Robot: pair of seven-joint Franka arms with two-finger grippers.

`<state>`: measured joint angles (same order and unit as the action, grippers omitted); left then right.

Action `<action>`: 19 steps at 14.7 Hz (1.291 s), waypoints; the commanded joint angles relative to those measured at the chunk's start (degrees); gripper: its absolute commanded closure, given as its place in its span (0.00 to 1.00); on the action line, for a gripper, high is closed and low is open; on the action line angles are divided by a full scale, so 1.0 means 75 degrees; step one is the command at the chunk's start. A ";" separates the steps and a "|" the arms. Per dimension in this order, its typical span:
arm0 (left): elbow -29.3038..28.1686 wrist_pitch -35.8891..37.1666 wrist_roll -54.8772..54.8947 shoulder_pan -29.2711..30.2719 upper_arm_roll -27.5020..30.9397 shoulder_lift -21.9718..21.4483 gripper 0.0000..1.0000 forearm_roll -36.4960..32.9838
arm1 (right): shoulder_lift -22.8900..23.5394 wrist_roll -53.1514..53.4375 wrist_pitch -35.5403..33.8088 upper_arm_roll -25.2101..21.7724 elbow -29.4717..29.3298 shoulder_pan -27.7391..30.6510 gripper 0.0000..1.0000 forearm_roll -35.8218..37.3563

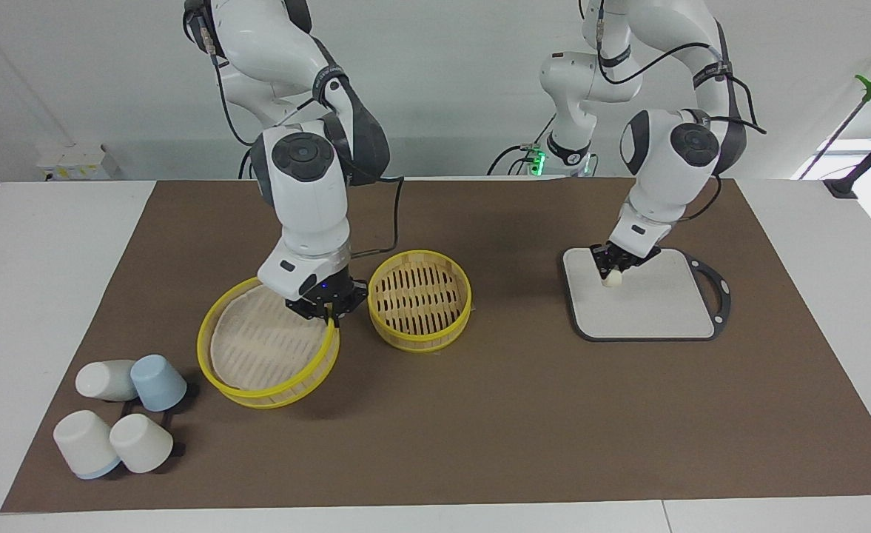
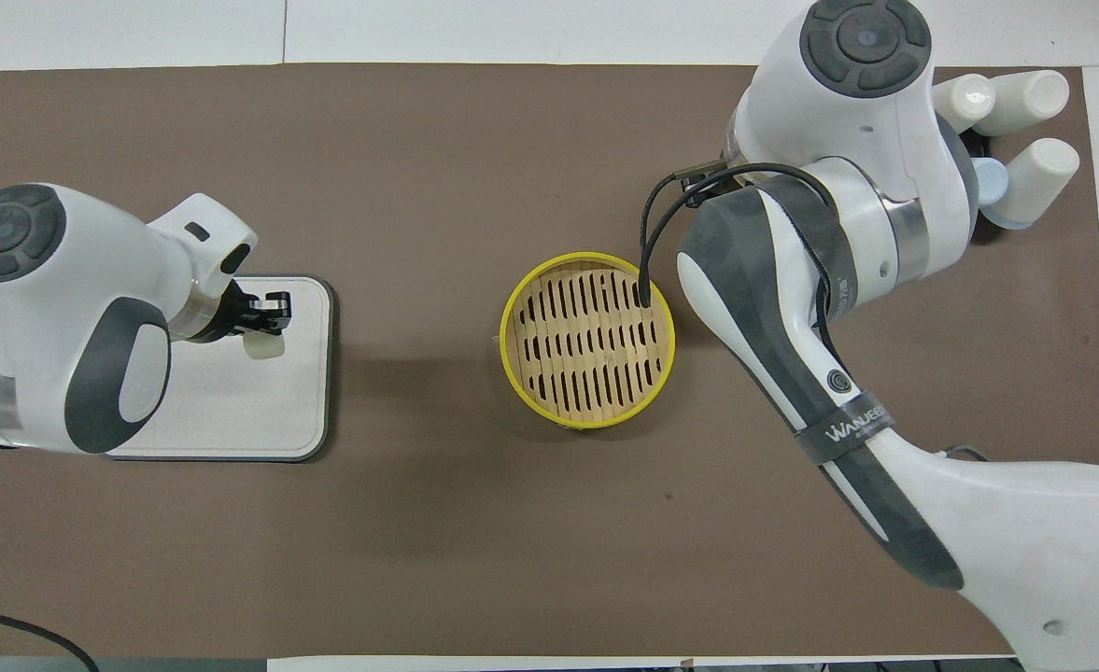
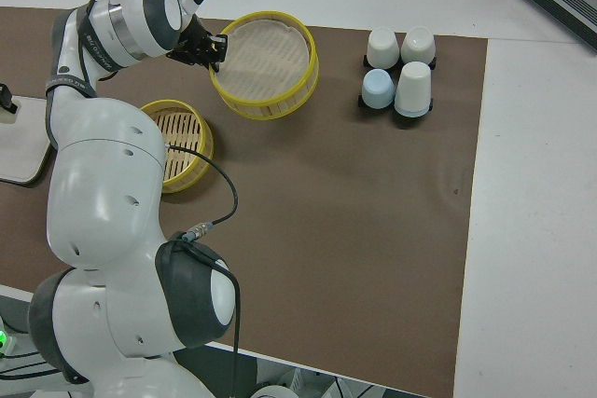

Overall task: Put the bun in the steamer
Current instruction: 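Carry the bun with the left gripper into the open steamer basket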

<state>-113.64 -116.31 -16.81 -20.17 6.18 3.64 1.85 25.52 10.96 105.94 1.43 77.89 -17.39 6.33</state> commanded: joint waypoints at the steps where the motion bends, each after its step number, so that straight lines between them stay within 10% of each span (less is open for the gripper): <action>1: 0.1472 0.0706 -0.1071 -0.0613 0.0125 0.0779 0.73 0.0465 | -0.0204 0.0900 -0.0227 0.0079 0.0091 -0.0025 1.00 0.0211; 13: 0.1534 -0.1857 -0.4296 -0.3754 0.0148 0.2231 0.69 0.0550 | -0.0344 0.1609 -0.0344 0.0079 0.0454 -0.0025 1.00 0.0398; 19: 0.1452 -0.2410 -0.4379 -0.3932 0.0137 0.2691 0.59 0.0526 | -0.0368 0.1632 -0.0509 0.0079 0.0454 -0.0036 1.00 0.0633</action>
<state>-102.43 -133.93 -49.07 -48.88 6.13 24.31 5.88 24.86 22.09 102.78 1.67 79.42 -17.79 9.23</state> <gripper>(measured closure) 0.670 0.912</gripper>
